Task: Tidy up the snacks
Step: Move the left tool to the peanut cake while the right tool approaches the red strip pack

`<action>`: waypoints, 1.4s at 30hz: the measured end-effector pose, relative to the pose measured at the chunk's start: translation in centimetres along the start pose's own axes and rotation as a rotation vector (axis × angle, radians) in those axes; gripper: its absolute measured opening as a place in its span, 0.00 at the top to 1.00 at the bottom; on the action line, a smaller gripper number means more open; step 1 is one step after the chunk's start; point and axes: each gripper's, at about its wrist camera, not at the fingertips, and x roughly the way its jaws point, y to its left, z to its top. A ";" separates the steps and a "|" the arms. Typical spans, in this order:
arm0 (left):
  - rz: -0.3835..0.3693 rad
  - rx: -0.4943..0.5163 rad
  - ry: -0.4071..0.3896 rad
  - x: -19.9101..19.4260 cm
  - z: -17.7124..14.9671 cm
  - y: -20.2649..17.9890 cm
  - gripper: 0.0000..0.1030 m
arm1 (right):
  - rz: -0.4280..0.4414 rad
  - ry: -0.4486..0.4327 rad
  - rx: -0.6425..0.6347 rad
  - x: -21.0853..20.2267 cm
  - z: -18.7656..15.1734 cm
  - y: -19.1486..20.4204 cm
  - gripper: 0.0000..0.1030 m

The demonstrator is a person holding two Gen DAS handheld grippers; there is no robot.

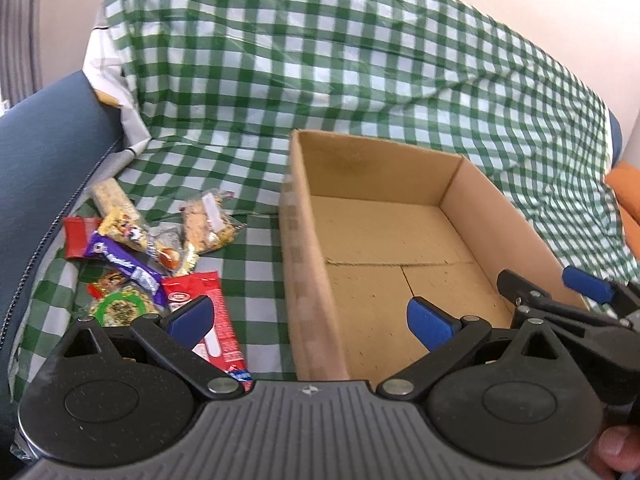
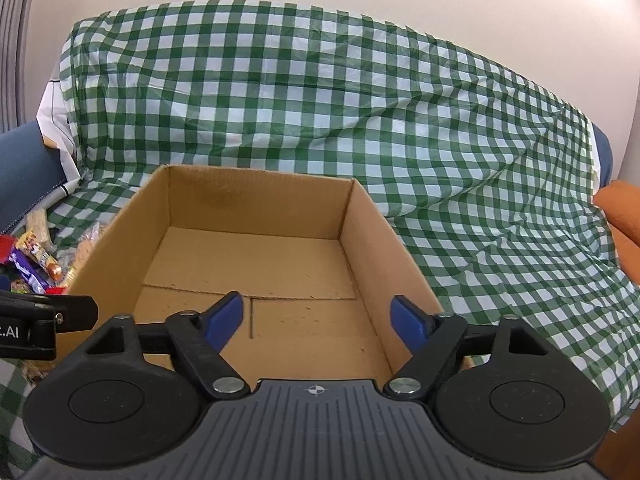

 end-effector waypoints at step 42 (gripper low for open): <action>0.111 -0.549 0.115 5.7 -3.2 21.1 0.24 | 0.387 0.340 -0.310 6.2 -5.2 23.7 0.29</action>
